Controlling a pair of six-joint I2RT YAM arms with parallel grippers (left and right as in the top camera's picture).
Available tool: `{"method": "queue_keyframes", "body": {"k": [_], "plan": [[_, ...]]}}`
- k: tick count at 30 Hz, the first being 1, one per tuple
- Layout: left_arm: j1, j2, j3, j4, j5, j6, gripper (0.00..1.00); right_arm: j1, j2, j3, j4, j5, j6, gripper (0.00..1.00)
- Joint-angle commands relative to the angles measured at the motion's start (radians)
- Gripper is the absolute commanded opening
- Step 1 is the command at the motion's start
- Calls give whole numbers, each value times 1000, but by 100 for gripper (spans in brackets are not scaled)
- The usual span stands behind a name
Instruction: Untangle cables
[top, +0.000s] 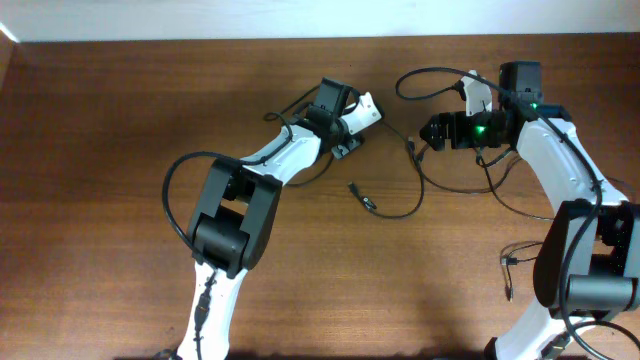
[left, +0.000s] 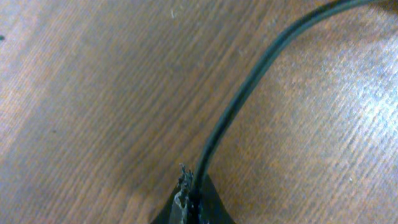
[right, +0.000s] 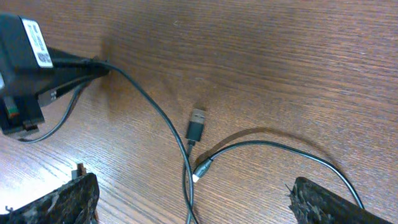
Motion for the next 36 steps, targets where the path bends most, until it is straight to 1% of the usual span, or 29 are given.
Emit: {"method": "queue_keyframes", "body": {"k": [1,3,4,8,13,18,21,25,28,30,32,34,36], "plan": [[-1,-31,8,-74,-56,-11,0,6,3,4,3,58,-3,99],[0,-82,8,-125,-103,-10,0,6,4,3,11,91,11,99],[0,-106,8,-154,-108,-10,0,6,7,2,24,119,43,99],[0,-174,8,-249,-109,-10,0,6,50,0,58,215,65,100],[-1,-188,8,-286,-109,-10,0,6,140,0,67,209,66,100],[-5,-192,8,-305,-108,-11,0,6,151,0,51,190,65,100],[-5,-192,8,-304,-109,-10,0,6,151,0,43,84,65,99],[-2,-192,8,-297,-110,-10,0,6,126,1,-32,-74,41,96],[0,-192,8,-320,-215,-19,0,6,113,1,-123,-75,11,96],[10,-192,8,-346,-245,-52,0,6,96,1,-161,-76,11,96],[34,-192,8,-409,-244,-74,0,6,51,1,-191,-76,11,96],[35,-192,8,-420,-243,-74,0,6,21,1,-211,-86,11,96],[23,-192,8,-420,-236,-74,0,6,4,1,-235,-149,2,96]]}}
